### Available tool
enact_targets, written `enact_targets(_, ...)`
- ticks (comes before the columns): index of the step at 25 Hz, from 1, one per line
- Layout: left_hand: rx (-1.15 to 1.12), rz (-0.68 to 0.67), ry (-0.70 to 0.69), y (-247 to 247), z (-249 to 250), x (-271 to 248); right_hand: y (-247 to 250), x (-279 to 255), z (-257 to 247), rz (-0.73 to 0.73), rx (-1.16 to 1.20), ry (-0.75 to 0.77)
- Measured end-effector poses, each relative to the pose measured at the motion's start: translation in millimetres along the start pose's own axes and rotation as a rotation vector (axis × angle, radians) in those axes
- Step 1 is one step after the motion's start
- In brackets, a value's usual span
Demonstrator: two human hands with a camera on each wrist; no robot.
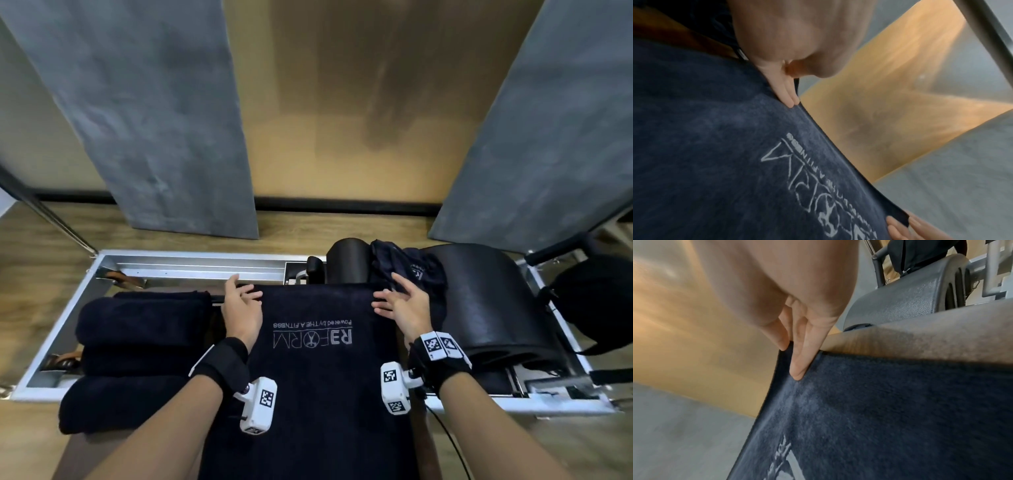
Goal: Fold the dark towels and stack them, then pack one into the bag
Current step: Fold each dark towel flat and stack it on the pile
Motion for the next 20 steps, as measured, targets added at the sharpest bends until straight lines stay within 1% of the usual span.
enact_targets(2, 0.057, -0.074, -0.059, 3, 4, -13, 2, -17, -1, -0.002, -0.001, 0.047)
enact_targets(5, 0.154, -0.107, -0.162, 13, 12, -41, 6, -51, 5, -0.001, -0.04, 0.083)
enact_targets(8, 0.21, -0.179, -0.236, 38, 9, -85, 6, -97, 21, -0.048, -0.131, 0.091)
enact_targets(12, 0.346, -0.269, -0.206, 96, -16, -142, 6, -168, 55, -0.119, -0.342, 0.104)
enact_targets(14, 0.451, -0.288, -0.221, 124, -27, -168, 17, -199, 73, -0.089, -0.465, 0.122)
enact_targets(17, 0.541, -0.265, -0.246, 161, -40, -199, 41, -234, 99, 0.016, -0.728, 0.125)
enact_targets(20, 0.617, -0.234, -0.219, 191, -53, -222, 62, -260, 121, 0.069, -0.927, 0.089)
Point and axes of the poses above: each hand's wrist, its own x-axis towards the middle knuckle, its own y-axis out of the back of the hand, z = x × y, the point moved 7 cm from there along x, towards the middle knuckle, and after that the axes turned 14 degrees about -x, right-handed, at the moved point
